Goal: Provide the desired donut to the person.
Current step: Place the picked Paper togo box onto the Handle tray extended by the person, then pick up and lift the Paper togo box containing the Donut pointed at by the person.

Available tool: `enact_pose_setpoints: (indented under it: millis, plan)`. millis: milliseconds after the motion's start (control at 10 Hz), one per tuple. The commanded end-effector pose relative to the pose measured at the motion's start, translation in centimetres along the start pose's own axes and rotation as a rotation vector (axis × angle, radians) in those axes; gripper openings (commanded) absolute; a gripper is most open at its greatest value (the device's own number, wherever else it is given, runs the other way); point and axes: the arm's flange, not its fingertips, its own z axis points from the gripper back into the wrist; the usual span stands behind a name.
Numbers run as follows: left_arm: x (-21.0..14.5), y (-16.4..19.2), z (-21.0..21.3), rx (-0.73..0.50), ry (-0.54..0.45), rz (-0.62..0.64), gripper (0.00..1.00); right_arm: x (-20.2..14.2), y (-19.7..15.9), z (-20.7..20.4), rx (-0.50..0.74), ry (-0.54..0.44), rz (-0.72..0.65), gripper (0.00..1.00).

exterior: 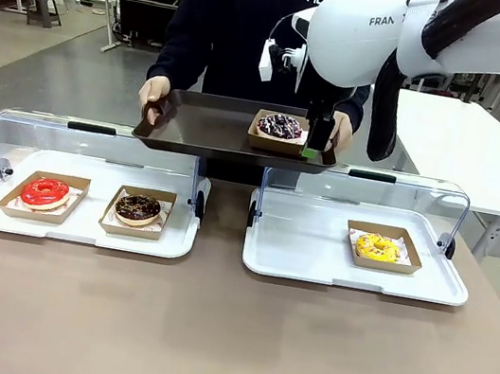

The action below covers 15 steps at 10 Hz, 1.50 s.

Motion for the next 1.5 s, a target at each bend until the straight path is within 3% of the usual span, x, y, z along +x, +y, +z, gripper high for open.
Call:
enact_pose_setpoints:
  millis: [0,900,1000,1400]
  plan:
    - [-0.2,0.2,0.0,-0.012,-0.012,-0.015,1.0,0.1,-0.1,0.0,-0.016,0.002,0.008,1.0]
    - [-0.2,0.2,0.0,-0.012,-0.012,-0.015,1.0,0.0,0.0,0.0,-0.002,0.0,0.001,1.0]
    - [-0.2,0.2,0.0,-0.012,-0.012,-0.015,1.0,-2.9,1.2,1.8,-0.041,-0.016,-0.044,1.0]
    - [-0.2,0.2,0.0,-0.012,-0.012,-0.015,1.0,-18.4,7.6,5.5,0.027,-0.351,-0.126,1.0]
